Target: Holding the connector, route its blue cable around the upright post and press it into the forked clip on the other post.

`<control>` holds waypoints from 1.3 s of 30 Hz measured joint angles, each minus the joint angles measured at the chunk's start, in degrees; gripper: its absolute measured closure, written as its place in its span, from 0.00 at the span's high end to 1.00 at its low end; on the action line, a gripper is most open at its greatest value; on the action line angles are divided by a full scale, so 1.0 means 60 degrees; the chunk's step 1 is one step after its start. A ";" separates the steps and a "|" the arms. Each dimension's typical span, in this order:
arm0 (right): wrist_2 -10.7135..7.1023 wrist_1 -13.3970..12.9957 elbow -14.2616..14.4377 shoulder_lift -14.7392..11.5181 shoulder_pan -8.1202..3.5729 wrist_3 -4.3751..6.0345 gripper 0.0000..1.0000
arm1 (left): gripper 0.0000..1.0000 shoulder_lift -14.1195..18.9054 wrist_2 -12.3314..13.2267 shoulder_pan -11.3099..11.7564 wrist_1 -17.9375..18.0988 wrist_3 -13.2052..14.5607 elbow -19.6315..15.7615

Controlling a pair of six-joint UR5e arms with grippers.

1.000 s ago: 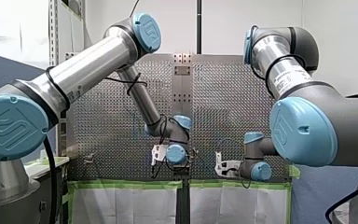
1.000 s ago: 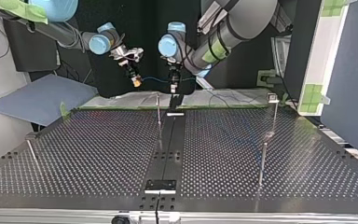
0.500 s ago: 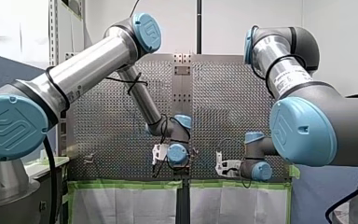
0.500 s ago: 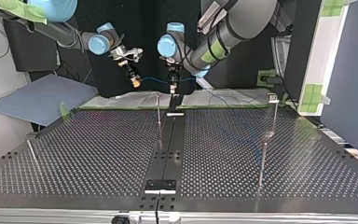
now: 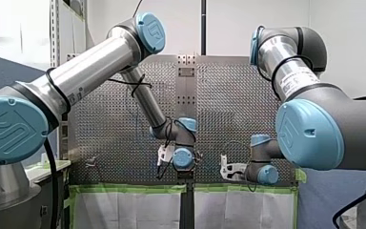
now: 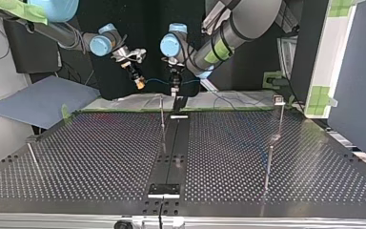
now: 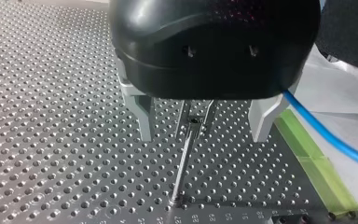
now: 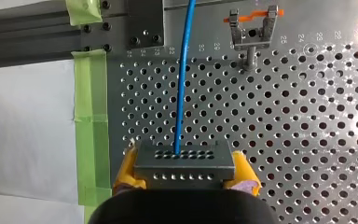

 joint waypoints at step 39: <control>-0.0003 0.0012 0.0000 0.0001 0.0037 0.0000 0.00 | 0.00 -0.0003 0.1627 -0.0011 0.0428 -0.1096 0.0000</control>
